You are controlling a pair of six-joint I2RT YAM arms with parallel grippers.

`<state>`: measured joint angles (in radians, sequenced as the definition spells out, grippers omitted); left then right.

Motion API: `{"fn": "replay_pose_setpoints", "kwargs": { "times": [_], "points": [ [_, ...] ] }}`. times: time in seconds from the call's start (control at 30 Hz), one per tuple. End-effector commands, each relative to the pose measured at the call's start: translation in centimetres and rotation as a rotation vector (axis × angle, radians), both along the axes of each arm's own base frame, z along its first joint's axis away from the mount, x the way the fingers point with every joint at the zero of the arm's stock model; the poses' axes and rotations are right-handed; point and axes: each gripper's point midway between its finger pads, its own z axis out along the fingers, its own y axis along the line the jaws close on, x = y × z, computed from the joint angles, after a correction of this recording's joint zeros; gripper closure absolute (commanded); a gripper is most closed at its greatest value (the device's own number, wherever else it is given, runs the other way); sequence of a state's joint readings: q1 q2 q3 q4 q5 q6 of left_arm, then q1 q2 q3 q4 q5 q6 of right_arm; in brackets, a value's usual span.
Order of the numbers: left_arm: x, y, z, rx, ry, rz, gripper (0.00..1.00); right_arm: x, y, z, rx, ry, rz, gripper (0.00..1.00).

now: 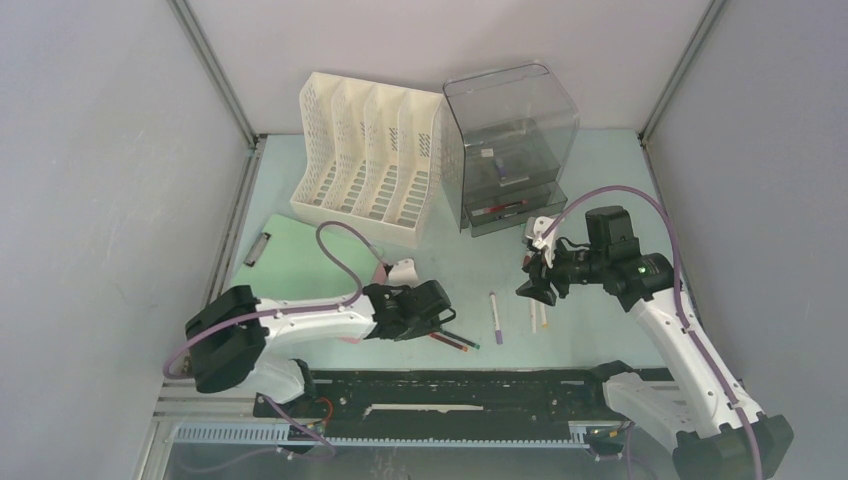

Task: Organize the desk
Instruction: Pick up the stationery from the center of the board.

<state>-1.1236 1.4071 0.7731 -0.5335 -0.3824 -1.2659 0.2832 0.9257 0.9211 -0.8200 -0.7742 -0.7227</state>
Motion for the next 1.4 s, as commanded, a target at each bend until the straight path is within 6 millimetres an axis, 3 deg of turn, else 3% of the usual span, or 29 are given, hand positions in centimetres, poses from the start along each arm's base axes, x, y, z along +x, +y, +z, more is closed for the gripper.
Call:
{"fn": "replay_pose_setpoints", "kwargs": {
  "times": [0.0, 0.63, 1.37],
  "points": [
    [-0.1, 0.6, -0.1, 0.095, 0.039, 0.057, 0.36, 0.3, 0.3, 0.6, 0.01, -0.013, -0.003, 0.41],
    [-0.1, -1.3, -0.7, 0.121, 0.076, 0.043, 0.47, 0.0, 0.6, 0.4, 0.005, -0.006, 0.016, 0.41],
    [-0.2, -1.2, -2.4, 0.158, 0.095, 0.046, 0.54, -0.2, 0.7, 0.5, 0.007, -0.009, 0.023, 0.41]
  ]
}}
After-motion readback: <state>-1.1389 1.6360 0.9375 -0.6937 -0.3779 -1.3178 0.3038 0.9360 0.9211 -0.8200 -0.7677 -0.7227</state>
